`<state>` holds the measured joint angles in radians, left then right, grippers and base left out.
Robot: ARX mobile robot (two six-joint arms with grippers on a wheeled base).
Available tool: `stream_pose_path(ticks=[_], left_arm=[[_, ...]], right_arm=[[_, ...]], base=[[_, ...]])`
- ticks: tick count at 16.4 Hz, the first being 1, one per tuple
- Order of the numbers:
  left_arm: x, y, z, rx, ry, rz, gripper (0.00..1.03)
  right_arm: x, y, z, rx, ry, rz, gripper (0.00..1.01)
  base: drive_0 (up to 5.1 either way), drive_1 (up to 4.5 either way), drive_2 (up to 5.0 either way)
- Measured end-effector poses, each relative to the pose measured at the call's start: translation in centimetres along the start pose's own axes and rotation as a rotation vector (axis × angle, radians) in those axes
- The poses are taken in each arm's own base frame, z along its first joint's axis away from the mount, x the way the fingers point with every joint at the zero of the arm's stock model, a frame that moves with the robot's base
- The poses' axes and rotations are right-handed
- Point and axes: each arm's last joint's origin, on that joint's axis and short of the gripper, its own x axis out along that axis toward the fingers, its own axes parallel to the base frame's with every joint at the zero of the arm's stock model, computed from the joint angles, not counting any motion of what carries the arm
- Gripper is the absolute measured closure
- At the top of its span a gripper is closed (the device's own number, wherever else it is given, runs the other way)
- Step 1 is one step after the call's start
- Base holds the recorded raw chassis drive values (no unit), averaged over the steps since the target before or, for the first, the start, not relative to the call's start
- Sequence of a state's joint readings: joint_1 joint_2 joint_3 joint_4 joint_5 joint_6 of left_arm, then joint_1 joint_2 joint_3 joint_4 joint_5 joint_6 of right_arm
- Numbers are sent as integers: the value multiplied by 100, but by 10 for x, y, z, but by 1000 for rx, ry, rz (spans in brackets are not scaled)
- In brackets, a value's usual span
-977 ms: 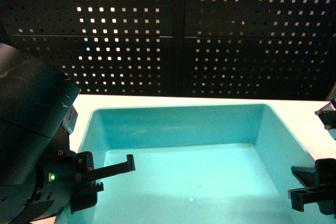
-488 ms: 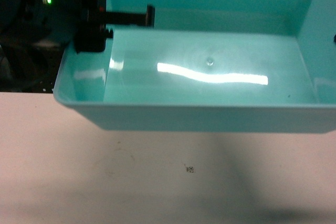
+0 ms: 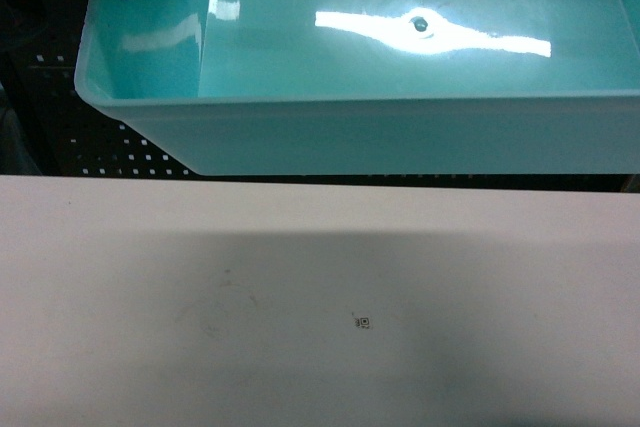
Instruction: Stack blue boxes stably on right
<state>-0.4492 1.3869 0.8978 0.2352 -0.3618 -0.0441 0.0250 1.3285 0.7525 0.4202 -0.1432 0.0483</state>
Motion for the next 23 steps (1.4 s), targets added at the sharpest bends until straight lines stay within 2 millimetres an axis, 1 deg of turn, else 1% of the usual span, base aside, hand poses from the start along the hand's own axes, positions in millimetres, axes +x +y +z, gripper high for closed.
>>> stream_pose_path(ticks=[5,23], left_arm=[[0,0,-1,2,3,0,101],[0,0,-1,8,2,0,101]], right_arm=[[1,0,-3,2,9,0,99],[1,0,-3,2,10,0,99]], base=[[0,0,0],[-160,-160,-160]])
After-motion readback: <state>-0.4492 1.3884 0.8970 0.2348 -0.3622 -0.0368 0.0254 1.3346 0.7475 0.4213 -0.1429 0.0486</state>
